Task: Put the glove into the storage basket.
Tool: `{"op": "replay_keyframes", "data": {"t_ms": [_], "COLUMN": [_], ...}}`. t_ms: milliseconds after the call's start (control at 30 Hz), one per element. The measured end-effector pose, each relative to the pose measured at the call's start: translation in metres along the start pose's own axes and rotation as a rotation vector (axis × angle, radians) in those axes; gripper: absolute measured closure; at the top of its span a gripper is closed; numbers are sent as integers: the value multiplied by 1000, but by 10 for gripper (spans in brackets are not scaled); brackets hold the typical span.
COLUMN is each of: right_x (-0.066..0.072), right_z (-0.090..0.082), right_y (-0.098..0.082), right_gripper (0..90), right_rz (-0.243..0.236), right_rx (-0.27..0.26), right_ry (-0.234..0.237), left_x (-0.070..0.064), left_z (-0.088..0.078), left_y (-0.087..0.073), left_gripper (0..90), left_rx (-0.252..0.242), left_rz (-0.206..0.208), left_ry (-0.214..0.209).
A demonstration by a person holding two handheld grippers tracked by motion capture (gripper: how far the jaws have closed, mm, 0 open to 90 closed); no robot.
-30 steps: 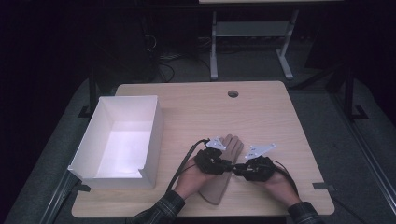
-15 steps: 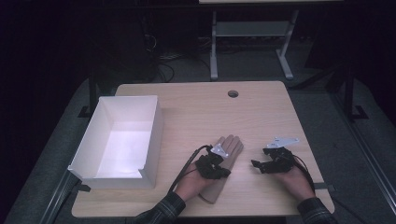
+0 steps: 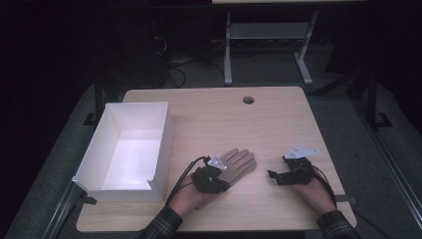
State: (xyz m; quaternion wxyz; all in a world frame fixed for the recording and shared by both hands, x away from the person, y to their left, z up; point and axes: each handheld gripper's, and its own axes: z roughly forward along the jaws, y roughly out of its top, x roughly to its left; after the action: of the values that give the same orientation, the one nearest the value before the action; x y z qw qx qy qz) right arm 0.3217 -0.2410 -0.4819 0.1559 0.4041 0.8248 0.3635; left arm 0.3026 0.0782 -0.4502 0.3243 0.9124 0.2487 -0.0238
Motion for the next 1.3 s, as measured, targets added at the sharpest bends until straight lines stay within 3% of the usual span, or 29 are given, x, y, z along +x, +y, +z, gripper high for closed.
{"op": "replay_keyframes", "data": {"t_ms": [133, 300, 333, 367, 433, 467, 567, 700, 800, 900, 1200, 1300], "right_x": [0, 0, 0, 0, 0, 0, 0, 0, 0, 0, 0, 0], "right_z": [0, 0, 0, 0, 1, 1, 1, 1, 1, 1, 1, 1], "right_y": [0, 0, 0, 0, 0, 0, 0, 0, 0, 0, 0, 0], "right_gripper": [151, 151, 149, 149, 148, 148, 148, 148, 148, 148, 148, 148], "right_rz": [6, 6, 4, 4, 5, 5, 6, 6, 6, 6, 6, 6], "right_rx": [2, 2, 2, 2, 1, 1, 1, 1, 1, 1, 1, 1], "right_ry": [-1, -1, -2, -2, -3, -3, -3, -4, -4, -4, -4, -4], "left_x": [-1, -3, -2, -1, 3, 5, 10, 17, 24, 28, 21, 17], "left_z": [-8, -20, -22, -22, -21, -22, -21, -18, -13, -7, 10, 16], "left_y": [1, 9, 11, 12, 15, 16, 20, 22, 19, 17, 12, 10], "left_gripper": [772, 593, 522, 522, 438, 419, 331, 210, 178, 178, 173, 152], "left_rx": [-32, -83, -81, -86, -87, -81, -113, -99, -87, -62, -2, 17], "left_rz": [-3, 19, 28, 29, 34, 55, 61, 66, 52, 49, 72, 94], "left_ry": [9, 53, 65, 73, 60, 71, 110, 158, 179, 174, 170, 189]}}
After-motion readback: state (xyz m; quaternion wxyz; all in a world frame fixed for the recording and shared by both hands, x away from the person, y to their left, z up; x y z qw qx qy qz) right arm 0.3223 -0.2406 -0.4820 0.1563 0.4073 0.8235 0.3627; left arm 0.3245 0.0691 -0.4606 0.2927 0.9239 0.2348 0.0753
